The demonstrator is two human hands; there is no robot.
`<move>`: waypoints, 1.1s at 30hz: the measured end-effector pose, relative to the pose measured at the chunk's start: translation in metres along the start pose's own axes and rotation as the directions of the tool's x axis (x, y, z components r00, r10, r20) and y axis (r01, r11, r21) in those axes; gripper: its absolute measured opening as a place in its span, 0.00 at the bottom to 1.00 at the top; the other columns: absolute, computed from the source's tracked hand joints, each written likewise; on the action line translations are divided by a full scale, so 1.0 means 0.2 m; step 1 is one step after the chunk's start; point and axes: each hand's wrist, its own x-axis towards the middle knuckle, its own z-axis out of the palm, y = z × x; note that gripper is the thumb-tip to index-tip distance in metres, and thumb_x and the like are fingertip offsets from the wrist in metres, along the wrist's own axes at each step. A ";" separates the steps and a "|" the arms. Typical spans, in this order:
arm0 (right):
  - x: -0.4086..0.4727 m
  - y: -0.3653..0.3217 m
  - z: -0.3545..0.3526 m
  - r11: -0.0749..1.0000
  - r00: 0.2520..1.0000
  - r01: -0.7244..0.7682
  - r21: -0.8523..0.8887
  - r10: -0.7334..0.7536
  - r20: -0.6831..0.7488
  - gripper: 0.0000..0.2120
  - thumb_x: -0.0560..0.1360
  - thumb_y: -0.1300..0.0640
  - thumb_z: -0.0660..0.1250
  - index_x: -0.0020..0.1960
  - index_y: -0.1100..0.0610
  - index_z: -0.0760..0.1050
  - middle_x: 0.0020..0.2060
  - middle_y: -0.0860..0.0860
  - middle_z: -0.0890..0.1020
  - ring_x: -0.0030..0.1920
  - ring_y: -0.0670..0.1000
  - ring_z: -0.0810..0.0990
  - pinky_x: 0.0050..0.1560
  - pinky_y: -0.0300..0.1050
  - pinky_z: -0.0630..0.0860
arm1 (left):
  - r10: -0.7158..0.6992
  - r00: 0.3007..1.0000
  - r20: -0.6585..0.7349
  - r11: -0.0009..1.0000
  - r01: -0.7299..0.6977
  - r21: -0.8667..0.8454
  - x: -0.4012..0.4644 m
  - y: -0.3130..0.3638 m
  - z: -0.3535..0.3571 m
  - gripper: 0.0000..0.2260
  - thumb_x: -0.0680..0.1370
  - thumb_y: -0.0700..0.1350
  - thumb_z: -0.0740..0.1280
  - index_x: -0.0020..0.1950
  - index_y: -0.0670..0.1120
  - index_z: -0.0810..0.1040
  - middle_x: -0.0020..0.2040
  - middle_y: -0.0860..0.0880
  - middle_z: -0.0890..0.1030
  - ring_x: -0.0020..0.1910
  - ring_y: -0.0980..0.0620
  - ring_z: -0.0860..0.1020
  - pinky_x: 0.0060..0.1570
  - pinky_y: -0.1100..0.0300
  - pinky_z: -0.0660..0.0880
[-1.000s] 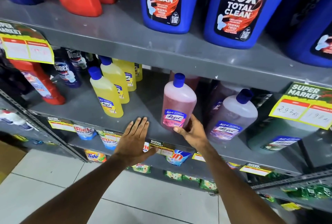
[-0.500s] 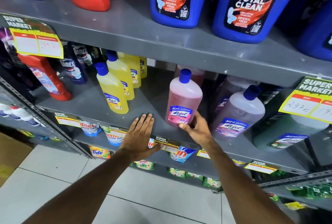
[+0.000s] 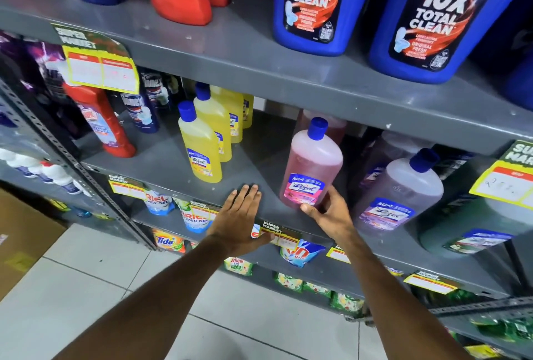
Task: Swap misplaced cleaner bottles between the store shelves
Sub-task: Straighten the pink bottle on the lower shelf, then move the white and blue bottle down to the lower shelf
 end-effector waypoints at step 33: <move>-0.32 -2.27 1.09 0.638 0.609 0.770 0.007 -0.733 -0.302 0.28 0.77 0.58 0.71 0.75 0.60 0.69 0.72 0.54 0.75 0.72 0.52 0.73 0.75 0.41 0.66 | -0.255 0.774 -0.580 0.945 0.327 0.021 -0.83 -1.04 -1.67 0.45 0.82 0.71 0.52 0.83 0.34 0.53 0.84 0.36 0.52 0.85 0.40 0.50 0.82 0.41 0.54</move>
